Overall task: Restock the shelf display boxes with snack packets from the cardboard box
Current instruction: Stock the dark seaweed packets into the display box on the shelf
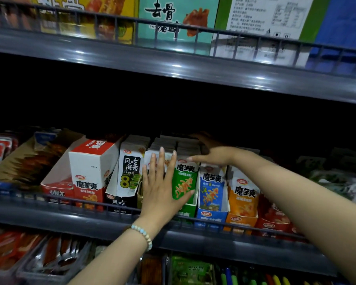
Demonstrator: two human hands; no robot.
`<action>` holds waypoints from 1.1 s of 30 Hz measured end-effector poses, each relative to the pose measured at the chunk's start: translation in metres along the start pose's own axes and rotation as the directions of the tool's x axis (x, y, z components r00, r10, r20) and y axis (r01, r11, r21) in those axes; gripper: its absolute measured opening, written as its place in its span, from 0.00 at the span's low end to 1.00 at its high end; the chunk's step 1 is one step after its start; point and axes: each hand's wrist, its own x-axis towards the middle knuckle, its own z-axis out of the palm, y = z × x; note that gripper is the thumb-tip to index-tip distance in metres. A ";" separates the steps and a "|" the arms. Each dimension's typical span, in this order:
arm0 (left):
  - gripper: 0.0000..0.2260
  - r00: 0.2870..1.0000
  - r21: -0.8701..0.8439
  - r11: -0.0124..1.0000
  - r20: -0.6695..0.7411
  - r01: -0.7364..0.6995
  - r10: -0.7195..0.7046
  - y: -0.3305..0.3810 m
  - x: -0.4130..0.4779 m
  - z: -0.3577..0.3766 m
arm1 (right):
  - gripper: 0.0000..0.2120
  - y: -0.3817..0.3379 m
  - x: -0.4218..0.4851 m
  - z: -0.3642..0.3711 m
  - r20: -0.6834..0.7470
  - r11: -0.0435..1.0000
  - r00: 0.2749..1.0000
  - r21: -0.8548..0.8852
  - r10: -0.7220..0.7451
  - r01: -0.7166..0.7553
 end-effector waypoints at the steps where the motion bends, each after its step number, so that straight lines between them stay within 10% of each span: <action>1: 0.46 1.000 -0.006 1.000 -0.006 -0.008 0.008 0.003 0.001 0.001 | 0.39 0.004 -0.005 -0.007 -0.003 0.999 1.000 0.026 0.020 -0.020; 33: 0.49 0.991 0.163 0.978 0.045 -0.134 0.128 0.019 0.007 0.033 | 0.33 0.013 -0.045 0.015 -0.059 0.924 0.993 -0.366 0.099 -0.114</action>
